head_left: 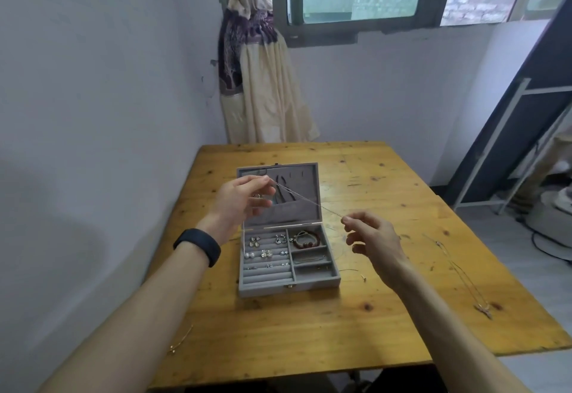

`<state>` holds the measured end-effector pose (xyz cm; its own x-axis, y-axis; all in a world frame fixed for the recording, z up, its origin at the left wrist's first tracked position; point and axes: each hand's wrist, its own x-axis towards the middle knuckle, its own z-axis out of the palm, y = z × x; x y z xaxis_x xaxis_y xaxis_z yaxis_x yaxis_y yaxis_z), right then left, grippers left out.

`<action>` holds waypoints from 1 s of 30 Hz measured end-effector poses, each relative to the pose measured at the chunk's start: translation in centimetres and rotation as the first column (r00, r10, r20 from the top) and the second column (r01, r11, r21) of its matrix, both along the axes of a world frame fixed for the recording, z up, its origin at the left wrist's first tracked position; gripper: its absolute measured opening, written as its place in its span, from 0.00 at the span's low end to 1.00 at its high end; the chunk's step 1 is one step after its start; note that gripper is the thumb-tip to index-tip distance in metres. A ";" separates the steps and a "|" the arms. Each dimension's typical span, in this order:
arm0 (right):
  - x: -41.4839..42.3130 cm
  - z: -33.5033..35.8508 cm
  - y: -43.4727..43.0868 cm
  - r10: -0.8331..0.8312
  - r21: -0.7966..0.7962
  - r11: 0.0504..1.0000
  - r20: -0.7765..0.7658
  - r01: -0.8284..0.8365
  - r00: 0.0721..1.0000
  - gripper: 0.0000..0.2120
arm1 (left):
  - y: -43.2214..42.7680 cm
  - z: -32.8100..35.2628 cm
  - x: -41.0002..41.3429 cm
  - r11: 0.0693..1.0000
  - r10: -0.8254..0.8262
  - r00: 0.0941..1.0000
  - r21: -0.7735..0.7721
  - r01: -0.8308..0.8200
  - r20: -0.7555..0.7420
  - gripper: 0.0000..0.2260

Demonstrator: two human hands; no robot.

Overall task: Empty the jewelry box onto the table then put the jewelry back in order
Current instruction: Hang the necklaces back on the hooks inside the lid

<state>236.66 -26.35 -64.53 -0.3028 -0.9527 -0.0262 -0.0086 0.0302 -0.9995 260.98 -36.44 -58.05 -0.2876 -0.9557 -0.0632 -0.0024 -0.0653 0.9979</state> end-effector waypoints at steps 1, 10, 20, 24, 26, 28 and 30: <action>0.1 0.0 0.1 0.005 -0.002 1.000 0.024 -0.005 1.000 0.06 | 0.2 -0.1 -0.1 0.999 0.005 0.999 0.032 -0.003 -0.043 0.09; 0.2 0.1 -0.1 -0.162 0.028 0.987 0.216 0.159 0.963 0.06 | 1.2 -3.0 -0.2 0.995 0.012 0.998 0.101 -0.019 0.066 0.10; -0.6 5.2 -1.9 -0.013 -0.026 1.000 -0.026 0.013 1.000 0.08 | 0.4 -3.6 -1.9 0.999 0.050 0.940 -0.023 -0.044 0.336 0.07; 0.0 9.1 -2.2 0.150 -0.017 0.986 -0.312 -0.163 0.938 0.09 | 0.6 -1.2 -3.4 0.973 -0.078 0.901 -0.167 0.163 0.426 0.12; 0.2 11.0 -2.5 0.197 -0.025 0.972 -0.445 -0.232 0.874 0.10 | 1.2 1.0 -4.6 0.939 -0.170 0.923 -0.228 0.258 0.345 0.14; 0.3 12.7 -2.8 0.228 -0.022 0.959 -0.538 -0.284 0.812 0.10 | 1.8 3.0 -5.5 0.921 -0.219 0.935 -0.257 0.293 0.279 0.12; 0.1 13.8 -3.0 0.231 -0.021 0.954 -0.587 -0.300 0.776 0.09 | 2.0 4.1 -5.9 0.923 -0.208 0.956 -0.282 0.263 0.208 0.09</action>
